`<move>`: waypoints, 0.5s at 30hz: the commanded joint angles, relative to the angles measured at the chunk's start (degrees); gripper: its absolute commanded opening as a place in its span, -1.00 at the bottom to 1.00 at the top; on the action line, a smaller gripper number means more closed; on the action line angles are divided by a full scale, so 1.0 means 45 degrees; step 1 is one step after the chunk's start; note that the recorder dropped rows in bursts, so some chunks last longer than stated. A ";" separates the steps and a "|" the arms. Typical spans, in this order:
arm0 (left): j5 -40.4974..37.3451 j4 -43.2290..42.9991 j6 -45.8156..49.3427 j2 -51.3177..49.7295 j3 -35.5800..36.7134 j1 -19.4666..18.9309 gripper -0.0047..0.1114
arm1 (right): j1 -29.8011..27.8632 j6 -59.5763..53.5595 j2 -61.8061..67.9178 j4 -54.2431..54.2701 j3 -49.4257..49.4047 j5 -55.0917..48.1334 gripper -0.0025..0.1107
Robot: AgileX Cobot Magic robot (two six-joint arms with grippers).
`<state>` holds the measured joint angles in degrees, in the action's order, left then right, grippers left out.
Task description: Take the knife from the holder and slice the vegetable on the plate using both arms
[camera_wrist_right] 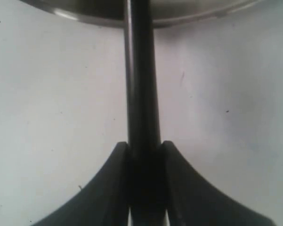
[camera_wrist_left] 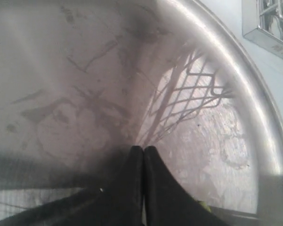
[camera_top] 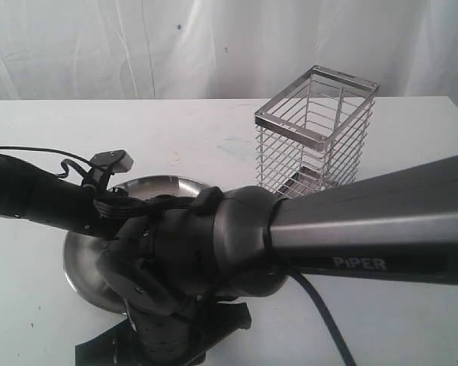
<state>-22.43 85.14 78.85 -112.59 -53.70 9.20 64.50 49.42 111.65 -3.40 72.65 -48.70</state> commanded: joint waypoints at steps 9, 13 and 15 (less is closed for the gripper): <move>0.1094 -0.0291 -0.0219 -0.0886 0.0712 -0.0011 -0.92 | -0.0004 -0.0715 -0.0017 0.2134 -0.0023 -0.1190 -0.96; 0.1094 -0.0291 -0.0219 -0.0886 0.0712 -0.0011 -0.92 | -0.0004 -0.0715 -0.0042 0.2182 -0.0023 -0.1779 -0.96; 0.1094 -0.0291 -0.0219 -0.0886 0.0712 -0.0011 -0.92 | -0.0004 -0.0715 -0.0095 0.2288 -0.0023 -0.2215 -0.96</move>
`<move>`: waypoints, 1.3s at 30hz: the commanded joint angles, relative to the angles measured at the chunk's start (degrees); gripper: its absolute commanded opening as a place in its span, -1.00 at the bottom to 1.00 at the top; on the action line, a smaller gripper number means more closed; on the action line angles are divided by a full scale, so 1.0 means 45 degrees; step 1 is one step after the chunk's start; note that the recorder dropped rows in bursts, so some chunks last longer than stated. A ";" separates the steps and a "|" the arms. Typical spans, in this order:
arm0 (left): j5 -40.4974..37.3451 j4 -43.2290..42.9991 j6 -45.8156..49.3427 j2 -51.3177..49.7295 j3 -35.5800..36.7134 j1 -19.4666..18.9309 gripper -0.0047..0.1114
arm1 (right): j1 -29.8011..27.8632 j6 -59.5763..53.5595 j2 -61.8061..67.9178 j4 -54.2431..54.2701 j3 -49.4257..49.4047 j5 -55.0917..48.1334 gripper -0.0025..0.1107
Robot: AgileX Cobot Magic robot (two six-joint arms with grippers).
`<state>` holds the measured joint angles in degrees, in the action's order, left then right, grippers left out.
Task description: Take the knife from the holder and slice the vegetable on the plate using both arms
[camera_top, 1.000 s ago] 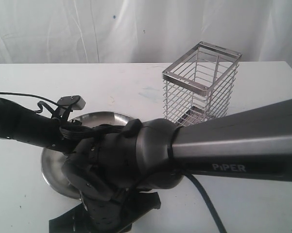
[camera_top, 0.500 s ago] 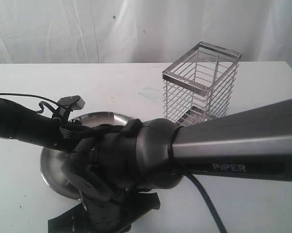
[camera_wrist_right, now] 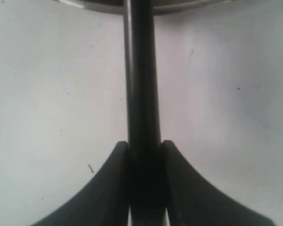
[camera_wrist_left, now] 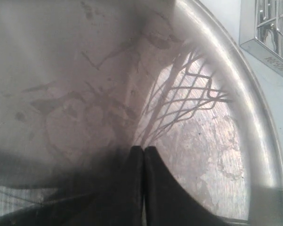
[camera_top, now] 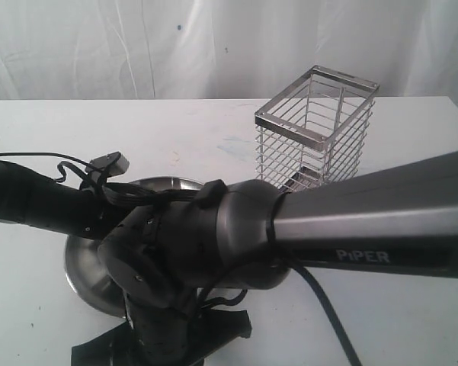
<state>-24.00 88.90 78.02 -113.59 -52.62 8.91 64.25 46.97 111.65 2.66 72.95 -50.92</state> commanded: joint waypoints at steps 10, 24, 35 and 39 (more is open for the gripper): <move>0.0849 -0.0531 -0.0036 0.0319 -0.0062 -0.0163 -0.92 | 0.0050 -0.0437 -0.0200 0.0511 -0.0090 -0.1738 -0.96; -0.1477 -0.0449 -0.0731 0.2741 -0.0035 -0.2928 -0.92 | -0.0485 -0.0830 -0.0200 0.0046 -0.0090 0.0079 -0.96; -0.1675 -0.0424 -0.0731 0.2773 -0.0035 -0.3093 -0.92 | -0.1323 -0.1837 -0.0200 -0.0018 -0.0090 0.0562 -0.96; -0.1675 -0.0424 -0.0731 0.2773 -0.0035 -0.3093 -0.92 | -0.1350 -0.1888 -0.0200 -0.0283 -0.0090 0.0782 -0.96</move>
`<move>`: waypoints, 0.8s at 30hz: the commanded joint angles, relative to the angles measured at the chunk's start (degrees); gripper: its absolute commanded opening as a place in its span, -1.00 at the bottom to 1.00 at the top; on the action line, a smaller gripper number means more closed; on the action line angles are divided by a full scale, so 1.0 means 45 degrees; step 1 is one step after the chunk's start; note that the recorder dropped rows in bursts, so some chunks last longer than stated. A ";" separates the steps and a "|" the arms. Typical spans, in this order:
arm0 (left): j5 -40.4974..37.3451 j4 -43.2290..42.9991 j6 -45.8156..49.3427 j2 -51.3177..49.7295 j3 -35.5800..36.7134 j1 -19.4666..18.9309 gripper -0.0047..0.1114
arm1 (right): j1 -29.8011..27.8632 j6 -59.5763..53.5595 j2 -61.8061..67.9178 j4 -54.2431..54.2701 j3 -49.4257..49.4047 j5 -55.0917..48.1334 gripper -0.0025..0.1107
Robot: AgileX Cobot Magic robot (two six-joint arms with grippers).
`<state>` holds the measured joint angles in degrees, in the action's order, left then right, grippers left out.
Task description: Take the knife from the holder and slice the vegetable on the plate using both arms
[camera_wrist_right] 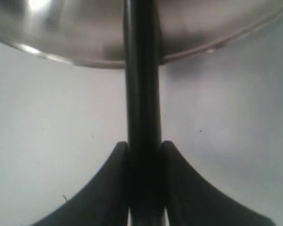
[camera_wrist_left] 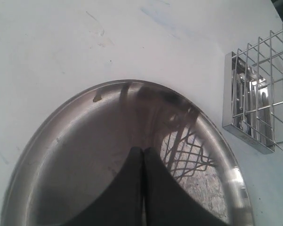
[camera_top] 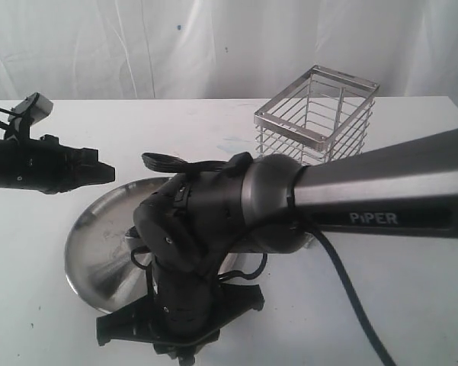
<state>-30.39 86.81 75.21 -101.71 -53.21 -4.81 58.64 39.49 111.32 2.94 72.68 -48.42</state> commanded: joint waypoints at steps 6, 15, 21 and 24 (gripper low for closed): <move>-0.0231 0.0040 -0.0106 0.0134 0.0095 -0.0043 -0.92 | -0.0102 -0.0309 -0.0773 -0.0345 -0.0006 0.0031 -0.96; -0.0230 0.0040 -0.0055 0.0134 0.0095 -0.0043 -0.92 | 0.1134 0.0314 -0.1858 -0.0416 -0.0031 -0.2123 -0.96; -0.0230 0.0040 -0.0055 0.0134 0.0095 -0.0043 -0.92 | 0.2645 0.3126 -0.1914 -0.2158 -0.0050 -0.2299 -0.96; -0.0230 -0.0008 -0.0059 0.0076 0.0095 -0.0043 -0.92 | 0.2764 0.4416 -0.1847 -0.2665 -0.0456 -0.2187 -0.96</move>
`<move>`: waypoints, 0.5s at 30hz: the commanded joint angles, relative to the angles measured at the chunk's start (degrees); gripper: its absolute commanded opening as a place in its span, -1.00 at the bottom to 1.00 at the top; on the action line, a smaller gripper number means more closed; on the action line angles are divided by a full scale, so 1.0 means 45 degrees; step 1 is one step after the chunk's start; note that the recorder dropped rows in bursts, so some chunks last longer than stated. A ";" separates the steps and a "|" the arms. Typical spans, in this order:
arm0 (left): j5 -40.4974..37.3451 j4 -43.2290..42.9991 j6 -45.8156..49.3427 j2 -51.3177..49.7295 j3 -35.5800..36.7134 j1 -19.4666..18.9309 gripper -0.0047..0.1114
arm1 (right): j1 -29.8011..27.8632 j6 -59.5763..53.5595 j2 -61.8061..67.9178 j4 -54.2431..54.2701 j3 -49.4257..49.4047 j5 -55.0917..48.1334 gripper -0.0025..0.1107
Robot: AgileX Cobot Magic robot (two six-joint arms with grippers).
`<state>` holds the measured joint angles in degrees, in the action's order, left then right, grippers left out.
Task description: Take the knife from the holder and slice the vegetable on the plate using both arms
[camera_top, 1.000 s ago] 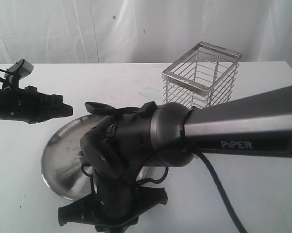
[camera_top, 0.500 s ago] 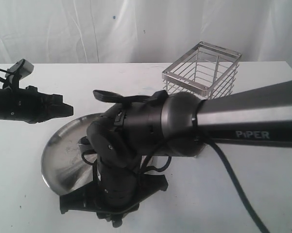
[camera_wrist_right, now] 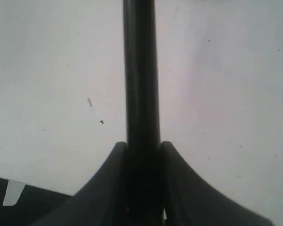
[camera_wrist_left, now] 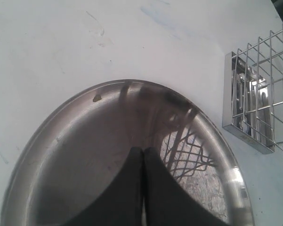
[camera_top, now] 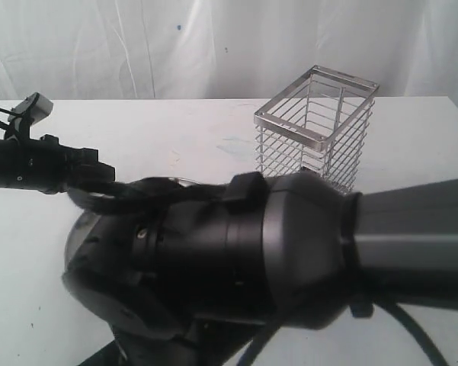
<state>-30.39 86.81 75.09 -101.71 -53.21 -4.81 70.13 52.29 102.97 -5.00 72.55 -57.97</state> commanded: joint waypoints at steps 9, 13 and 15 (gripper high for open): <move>-0.0254 -0.0066 -0.0031 -0.0185 0.0095 -0.0043 -0.92 | 0.0261 0.1581 -0.0036 0.0137 -0.1469 0.2097 -0.96; -0.0286 -0.0066 -0.0031 -0.0217 0.0095 -0.0043 -0.92 | 0.0261 0.1606 -0.0036 0.0139 -0.1618 0.2125 -0.96; -0.0349 -0.0066 -0.0031 -0.0214 0.0095 -0.0043 -0.92 | 0.0261 0.1686 -0.0036 0.0158 -0.1808 0.2171 -0.96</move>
<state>-30.47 86.19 75.09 -102.70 -53.21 -4.81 71.18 60.02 103.19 -4.25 65.58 -48.54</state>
